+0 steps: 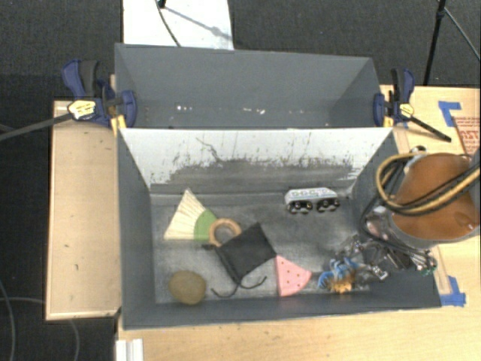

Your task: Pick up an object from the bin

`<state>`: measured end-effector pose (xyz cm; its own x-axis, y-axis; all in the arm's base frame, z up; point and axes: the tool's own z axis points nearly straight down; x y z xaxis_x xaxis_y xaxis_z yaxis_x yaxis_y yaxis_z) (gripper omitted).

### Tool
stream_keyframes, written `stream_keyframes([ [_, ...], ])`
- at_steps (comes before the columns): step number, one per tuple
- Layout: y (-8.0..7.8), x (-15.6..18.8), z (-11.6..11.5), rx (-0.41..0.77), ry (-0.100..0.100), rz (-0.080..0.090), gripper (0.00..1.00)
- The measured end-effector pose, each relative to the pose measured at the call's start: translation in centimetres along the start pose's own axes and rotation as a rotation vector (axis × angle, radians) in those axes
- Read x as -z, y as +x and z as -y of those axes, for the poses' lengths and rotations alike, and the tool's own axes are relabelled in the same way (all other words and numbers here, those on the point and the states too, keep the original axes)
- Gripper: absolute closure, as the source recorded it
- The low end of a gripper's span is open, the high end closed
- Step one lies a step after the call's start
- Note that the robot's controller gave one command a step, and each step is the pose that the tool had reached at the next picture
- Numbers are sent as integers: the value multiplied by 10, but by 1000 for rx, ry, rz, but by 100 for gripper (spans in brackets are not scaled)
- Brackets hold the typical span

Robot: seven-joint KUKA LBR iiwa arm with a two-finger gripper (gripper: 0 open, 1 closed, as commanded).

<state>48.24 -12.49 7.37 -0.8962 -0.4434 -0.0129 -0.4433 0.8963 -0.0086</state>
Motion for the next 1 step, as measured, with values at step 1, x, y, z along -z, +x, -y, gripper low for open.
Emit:
stream_keyframes([
  [1, 4, 178, 9, 35, -3, -6, 100],
])
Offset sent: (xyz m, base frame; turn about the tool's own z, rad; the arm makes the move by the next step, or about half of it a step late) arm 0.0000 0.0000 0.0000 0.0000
